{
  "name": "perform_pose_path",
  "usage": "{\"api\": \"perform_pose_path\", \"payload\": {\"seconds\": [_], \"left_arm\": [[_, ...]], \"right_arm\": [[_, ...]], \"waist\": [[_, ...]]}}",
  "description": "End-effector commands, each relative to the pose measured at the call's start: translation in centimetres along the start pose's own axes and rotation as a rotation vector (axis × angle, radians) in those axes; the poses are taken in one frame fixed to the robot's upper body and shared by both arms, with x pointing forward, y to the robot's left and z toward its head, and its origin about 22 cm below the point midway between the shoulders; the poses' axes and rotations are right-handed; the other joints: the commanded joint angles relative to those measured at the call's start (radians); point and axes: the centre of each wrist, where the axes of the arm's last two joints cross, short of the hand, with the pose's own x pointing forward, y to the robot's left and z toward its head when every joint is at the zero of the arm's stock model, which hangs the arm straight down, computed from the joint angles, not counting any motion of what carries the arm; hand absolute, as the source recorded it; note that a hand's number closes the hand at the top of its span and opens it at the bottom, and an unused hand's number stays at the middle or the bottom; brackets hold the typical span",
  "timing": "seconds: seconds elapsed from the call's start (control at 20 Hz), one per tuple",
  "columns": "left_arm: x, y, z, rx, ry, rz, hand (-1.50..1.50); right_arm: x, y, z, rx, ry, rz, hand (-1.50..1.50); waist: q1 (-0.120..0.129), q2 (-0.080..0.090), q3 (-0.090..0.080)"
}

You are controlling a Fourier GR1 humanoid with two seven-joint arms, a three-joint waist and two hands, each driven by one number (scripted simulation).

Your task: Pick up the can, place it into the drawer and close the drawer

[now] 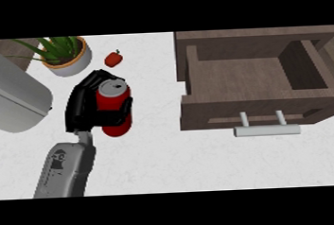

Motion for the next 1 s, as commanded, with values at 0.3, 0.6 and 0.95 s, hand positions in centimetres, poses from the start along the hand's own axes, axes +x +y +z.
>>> {"api": "perform_pose_path", "payload": {"seconds": [0.3,0.6,0.95], "left_arm": [[6.8,-7.2,-3.5,-0.088,-0.021,-0.014,1.5],[10.7,-12.5,-6.0,-0.126,-0.07,-0.051,1.5],[15.6,-16.2,-9.1,-0.11,-0.077,-0.067,1.5]], "right_arm": [[-0.5,-0.7,1.8,0.015,-0.001,0.002,-1.5],[-0.3,-0.5,-1.2,-0.011,-0.017,0.01,-1.5],[-0.3,-1.4,-0.5,0.026,-0.003,0.019,-1.5]], "waist": [[-0.008,0.001,0.0],[-0.01,0.004,0.0],[-0.019,0.004,0.0]]}}
